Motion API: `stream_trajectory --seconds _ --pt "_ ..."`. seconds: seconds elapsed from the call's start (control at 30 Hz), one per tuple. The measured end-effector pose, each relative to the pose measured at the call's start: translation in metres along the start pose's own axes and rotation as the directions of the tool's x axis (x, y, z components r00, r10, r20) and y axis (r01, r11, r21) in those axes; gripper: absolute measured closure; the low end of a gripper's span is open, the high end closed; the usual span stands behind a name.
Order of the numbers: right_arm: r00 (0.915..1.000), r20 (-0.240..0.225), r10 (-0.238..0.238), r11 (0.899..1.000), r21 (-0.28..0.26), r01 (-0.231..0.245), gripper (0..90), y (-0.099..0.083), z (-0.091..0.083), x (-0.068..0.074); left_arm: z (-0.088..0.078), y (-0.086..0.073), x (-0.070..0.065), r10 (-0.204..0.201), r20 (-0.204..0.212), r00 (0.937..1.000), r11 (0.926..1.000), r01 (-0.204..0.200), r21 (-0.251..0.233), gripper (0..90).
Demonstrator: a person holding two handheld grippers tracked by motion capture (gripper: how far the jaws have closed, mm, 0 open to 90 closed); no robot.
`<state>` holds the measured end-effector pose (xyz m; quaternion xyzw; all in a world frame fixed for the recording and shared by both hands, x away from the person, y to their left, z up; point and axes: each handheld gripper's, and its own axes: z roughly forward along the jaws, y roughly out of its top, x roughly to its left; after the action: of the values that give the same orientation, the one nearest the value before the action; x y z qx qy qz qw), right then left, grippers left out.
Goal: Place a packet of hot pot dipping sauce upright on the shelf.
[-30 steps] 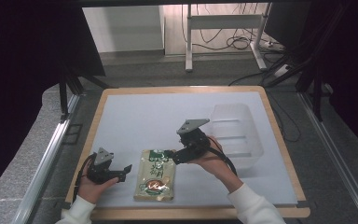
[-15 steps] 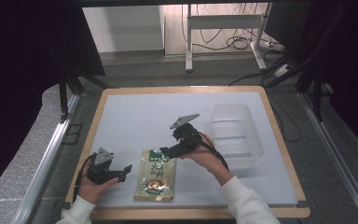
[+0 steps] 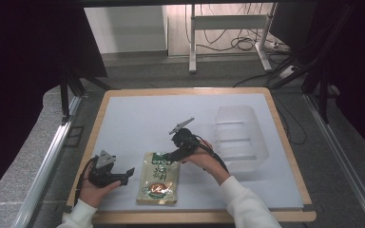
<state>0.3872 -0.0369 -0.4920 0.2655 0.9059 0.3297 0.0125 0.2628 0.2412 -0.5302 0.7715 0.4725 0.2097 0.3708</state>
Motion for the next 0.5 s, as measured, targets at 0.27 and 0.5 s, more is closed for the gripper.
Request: stream_trajectory --seconds 0.27,0.5 --pt "0.9998 -0.005 0.020 0.999 0.045 -0.019 30.3 -0.008 0.013 -0.010 0.001 0.000 -0.001 -0.001 0.003 1.0000 1.0000 0.001 -0.001 10.9" --pt "0.9992 -0.020 0.036 0.997 0.069 -0.034 33.0 -0.013 0.019 -0.016 0.001 0.000 0.000 -0.001 0.003 1.0000 1.0000 0.001 -0.001 10.9"
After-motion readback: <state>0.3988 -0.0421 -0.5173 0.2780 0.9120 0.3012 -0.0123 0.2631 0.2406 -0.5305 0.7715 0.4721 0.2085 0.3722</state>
